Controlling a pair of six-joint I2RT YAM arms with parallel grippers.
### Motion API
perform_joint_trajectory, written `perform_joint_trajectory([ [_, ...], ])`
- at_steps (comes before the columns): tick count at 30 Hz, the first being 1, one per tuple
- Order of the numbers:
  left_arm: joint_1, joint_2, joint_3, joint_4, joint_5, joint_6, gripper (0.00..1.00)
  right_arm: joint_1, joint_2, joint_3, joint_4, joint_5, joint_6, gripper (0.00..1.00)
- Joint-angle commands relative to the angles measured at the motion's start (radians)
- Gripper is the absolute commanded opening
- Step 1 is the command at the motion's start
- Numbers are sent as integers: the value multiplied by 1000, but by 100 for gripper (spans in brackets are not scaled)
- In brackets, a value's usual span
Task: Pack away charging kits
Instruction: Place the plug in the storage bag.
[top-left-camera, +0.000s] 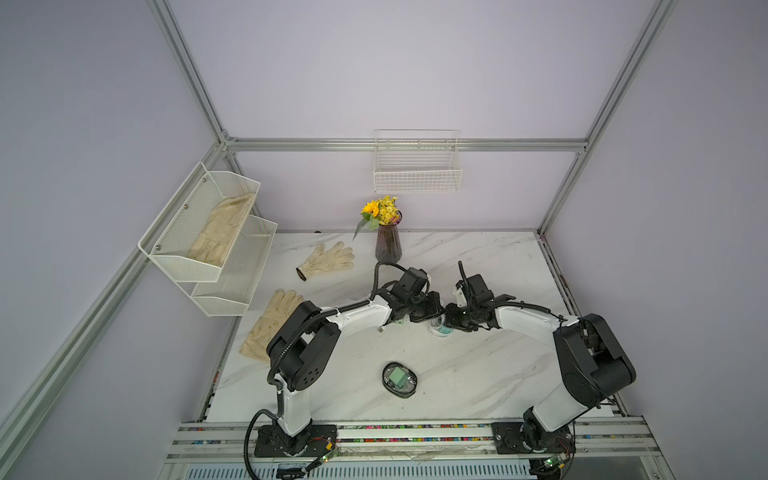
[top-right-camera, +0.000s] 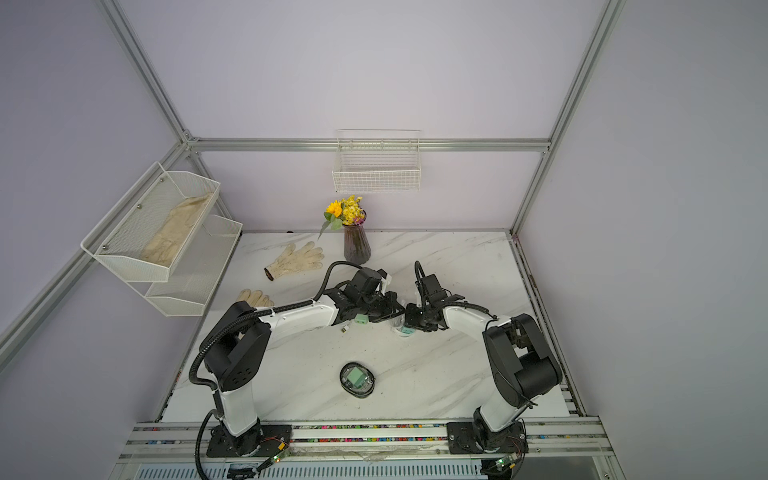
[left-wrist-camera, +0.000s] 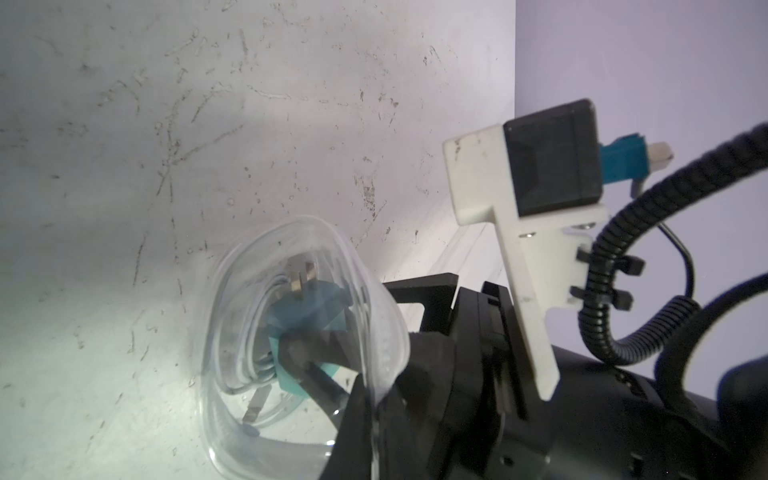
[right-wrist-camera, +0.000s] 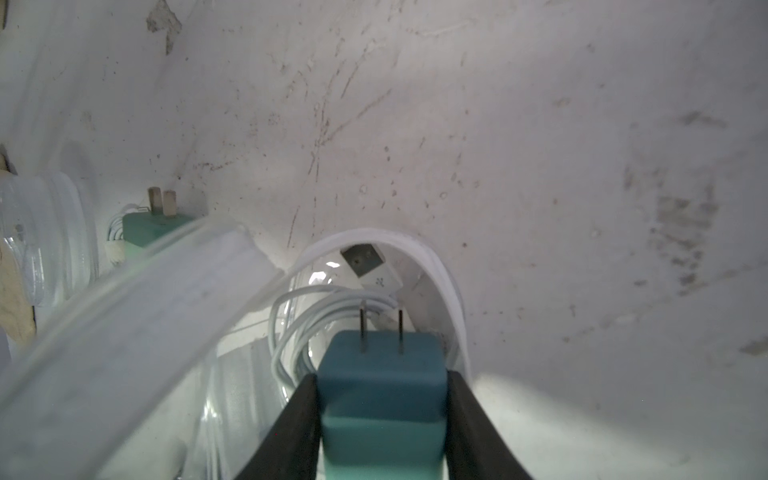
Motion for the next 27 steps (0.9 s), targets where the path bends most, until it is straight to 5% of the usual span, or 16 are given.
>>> perform_joint_trajectory([
  [1, 3, -24, -48, 93, 54, -36, 0, 3, 17, 33, 58, -39, -1, 27],
  [15, 14, -32, -107, 130, 65, -65, 0, 3, 52, 50, 100, -94, 25, 33],
  [21, 23, -38, -119, 129, 65, -61, 0, 3, 19, 37, 114, -145, 17, 61],
  [27, 28, -20, -96, 108, 72, -46, 4, -9, -91, 37, 53, -118, 24, 66],
])
